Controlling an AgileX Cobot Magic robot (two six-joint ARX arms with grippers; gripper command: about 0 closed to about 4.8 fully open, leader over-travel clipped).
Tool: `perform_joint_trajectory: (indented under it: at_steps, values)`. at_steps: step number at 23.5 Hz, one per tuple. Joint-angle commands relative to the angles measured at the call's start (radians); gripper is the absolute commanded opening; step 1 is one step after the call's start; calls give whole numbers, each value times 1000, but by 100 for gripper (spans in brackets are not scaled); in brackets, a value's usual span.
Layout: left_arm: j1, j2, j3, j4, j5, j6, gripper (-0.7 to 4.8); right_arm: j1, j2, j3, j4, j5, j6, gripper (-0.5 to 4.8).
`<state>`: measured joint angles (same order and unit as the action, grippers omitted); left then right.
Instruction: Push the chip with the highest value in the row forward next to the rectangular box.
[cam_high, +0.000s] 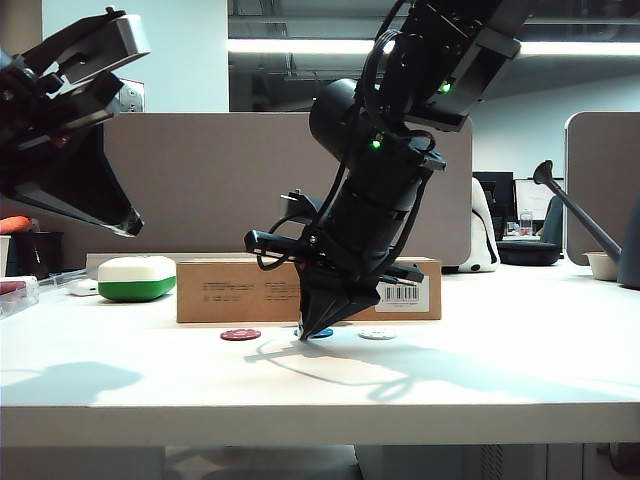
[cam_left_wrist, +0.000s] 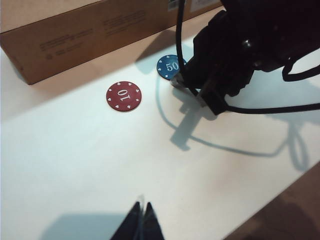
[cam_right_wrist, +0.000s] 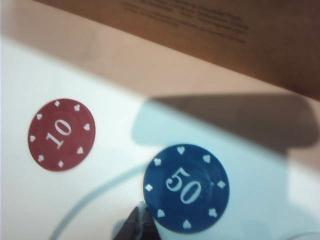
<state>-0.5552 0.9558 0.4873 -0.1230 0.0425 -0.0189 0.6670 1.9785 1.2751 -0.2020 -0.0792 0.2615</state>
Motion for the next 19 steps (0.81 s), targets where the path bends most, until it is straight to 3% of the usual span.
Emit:
perform_joint_trajectory:
  at_steps: [1, 19]
  values:
    - [2, -2, 5, 12, 3, 4, -5, 0, 2, -2, -57, 12, 1, -5]
    - [2, -2, 5, 12, 3, 4, -5, -18, 5, -1, -5, 108, 3, -5]
